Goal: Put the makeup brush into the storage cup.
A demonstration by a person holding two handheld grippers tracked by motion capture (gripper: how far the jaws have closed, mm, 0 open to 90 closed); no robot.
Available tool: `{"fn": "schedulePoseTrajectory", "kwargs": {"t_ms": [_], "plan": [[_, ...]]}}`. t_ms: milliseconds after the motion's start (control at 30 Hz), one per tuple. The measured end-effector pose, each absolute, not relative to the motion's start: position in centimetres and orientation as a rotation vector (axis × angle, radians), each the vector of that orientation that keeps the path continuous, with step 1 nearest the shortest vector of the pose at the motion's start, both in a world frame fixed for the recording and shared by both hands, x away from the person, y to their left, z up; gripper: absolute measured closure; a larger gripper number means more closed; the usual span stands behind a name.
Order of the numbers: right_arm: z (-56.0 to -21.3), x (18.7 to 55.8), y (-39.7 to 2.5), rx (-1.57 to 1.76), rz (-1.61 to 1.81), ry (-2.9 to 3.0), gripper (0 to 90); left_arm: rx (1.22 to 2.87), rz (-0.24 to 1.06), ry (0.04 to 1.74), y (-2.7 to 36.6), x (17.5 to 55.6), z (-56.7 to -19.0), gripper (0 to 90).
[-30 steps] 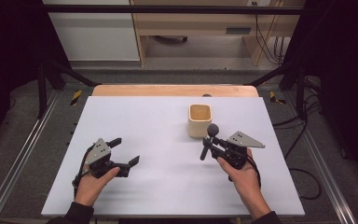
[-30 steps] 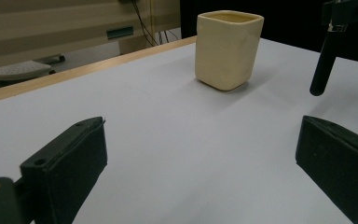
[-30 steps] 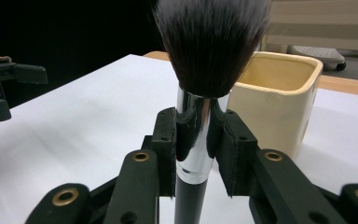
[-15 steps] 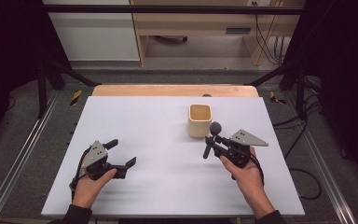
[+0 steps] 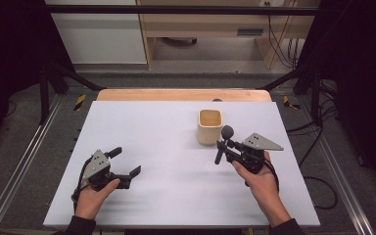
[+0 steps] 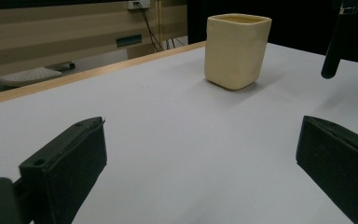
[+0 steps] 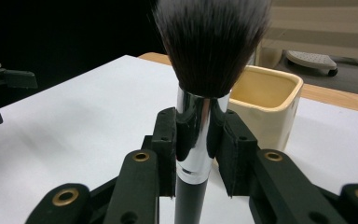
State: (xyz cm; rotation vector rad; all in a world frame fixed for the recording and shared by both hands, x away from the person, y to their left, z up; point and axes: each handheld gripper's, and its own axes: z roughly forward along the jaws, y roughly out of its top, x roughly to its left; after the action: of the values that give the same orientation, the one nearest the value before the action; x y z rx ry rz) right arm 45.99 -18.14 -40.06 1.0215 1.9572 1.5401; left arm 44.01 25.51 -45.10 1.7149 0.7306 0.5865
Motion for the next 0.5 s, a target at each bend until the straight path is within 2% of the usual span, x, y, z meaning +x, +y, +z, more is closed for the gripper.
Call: {"fn": "schedulePoseTrajectory", "kwargs": {"t_ms": [500], "plan": [[-39.38, 46.48, -18.46, 1.033, 1.537, 1.951, 70.5, 1.705, 0.595, 0.704, 25.46, 43.76, -45.59, 1.3]]}}
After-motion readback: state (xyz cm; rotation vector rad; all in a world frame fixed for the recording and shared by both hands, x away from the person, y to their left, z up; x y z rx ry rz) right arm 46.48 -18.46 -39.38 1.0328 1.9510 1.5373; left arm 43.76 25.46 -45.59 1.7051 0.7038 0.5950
